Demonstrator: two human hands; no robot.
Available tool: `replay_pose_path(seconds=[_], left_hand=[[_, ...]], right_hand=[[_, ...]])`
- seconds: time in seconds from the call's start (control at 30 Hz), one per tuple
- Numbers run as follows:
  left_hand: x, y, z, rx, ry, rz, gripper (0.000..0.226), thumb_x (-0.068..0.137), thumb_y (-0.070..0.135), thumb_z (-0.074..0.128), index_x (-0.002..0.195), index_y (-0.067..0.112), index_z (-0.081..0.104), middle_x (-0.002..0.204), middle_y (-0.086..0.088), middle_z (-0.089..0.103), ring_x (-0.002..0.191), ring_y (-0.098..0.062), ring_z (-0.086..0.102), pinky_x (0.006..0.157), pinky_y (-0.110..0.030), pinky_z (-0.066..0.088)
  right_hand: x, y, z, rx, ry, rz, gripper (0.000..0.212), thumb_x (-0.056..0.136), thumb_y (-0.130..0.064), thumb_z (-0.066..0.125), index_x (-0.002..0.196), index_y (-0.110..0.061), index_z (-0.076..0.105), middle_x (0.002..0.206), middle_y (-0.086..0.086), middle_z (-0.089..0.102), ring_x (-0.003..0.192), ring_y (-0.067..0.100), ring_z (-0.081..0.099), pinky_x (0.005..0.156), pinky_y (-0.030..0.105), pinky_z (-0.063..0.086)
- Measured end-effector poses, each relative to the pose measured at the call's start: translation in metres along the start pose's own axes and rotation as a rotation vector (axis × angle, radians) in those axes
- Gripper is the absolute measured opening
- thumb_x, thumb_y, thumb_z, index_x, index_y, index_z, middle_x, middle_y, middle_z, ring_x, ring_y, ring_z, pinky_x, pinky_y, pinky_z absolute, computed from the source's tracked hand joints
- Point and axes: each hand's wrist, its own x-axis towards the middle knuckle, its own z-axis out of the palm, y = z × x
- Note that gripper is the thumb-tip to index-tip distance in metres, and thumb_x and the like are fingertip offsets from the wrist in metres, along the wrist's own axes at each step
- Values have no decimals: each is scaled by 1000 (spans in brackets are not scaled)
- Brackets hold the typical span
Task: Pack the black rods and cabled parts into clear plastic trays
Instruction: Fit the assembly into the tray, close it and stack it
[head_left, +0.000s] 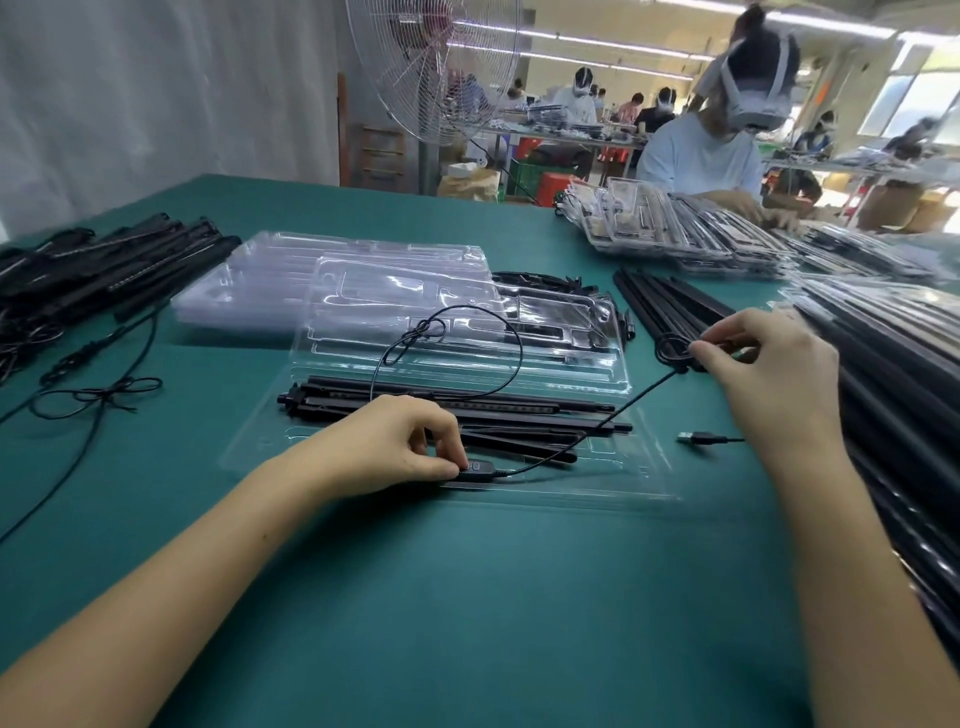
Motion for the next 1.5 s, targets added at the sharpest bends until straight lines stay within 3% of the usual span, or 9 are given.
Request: replay_pose_path(seconds=[0.3, 0.43, 0.5, 0.6, 0.67, 0.9, 1.1, 1.27, 1.5], left_hand=[[-2, -8, -8, -158, -59, -74, 19, 80, 13, 72, 87, 30, 71, 81, 19, 68, 70, 2, 60, 66, -12, 46], [-5, -12, -17, -260, -51, -89, 19, 86, 5, 64, 93, 22, 70, 86, 6, 73, 76, -6, 68, 68, -16, 52], [-5, -15, -24, -425, 176, -136, 18, 89, 1, 59, 91, 16, 68, 83, -6, 73, 71, -13, 70, 64, -23, 57], [-3, -31, -38, -418, 612, -255, 24, 91, 2, 52, 84, 21, 64, 81, -3, 69, 61, -10, 65, 49, -19, 51], [-3, -42, -41, -283, 678, -349, 21, 92, 7, 52, 83, 24, 62, 85, 3, 67, 67, -11, 62, 53, -22, 48], [8, -43, -27, 44, 508, -470, 18, 89, 34, 61, 98, 18, 66, 93, 7, 62, 89, -9, 56, 79, -25, 40], [17, -34, -36, -86, 457, -496, 19, 84, 20, 70, 101, 13, 71, 90, 4, 65, 80, -7, 58, 74, -19, 40], [15, -20, -54, -476, 391, -415, 15, 85, 3, 61, 81, 15, 68, 60, 14, 62, 53, -5, 46, 41, -13, 34], [4, 2, -67, -548, 153, -201, 5, 85, 15, 68, 83, 13, 65, 66, 6, 61, 55, -7, 51, 48, -16, 43]], right_hand=[[-6, 11, 0, -607, -584, 478, 26, 85, -14, 59, 112, -13, 61, 125, 20, 50, 121, 36, 36, 101, 43, 32], [-9, -3, 12, -526, -430, 229, 27, 87, -11, 56, 113, -14, 60, 130, 16, 42, 121, 34, 32, 99, 46, 30], [-16, -18, 24, -339, -334, 27, 20, 88, -13, 56, 106, -13, 64, 118, 10, 51, 112, 30, 40, 94, 41, 35], [-29, -40, 38, -126, -525, -187, 13, 87, -16, 60, 94, -14, 70, 95, 0, 64, 92, 17, 55, 81, 29, 44], [-36, -48, 44, -87, -743, -241, 10, 86, -20, 64, 90, -17, 73, 85, -5, 67, 79, 10, 58, 74, 24, 47], [-46, -51, 58, -95, -897, -314, 10, 84, -24, 68, 87, -14, 69, 78, -8, 61, 70, 6, 51, 58, 15, 41], [-48, -49, 60, -106, -905, -320, 12, 88, -19, 58, 88, -12, 67, 81, -6, 59, 72, 8, 53, 60, 17, 42], [-49, -50, 60, -134, -900, -357, 12, 92, -20, 51, 91, -13, 61, 88, -5, 53, 81, 11, 49, 68, 22, 39], [-49, -51, 58, -142, -933, -352, 12, 92, -19, 52, 91, -11, 61, 89, -3, 55, 81, 13, 50, 70, 24, 43]])
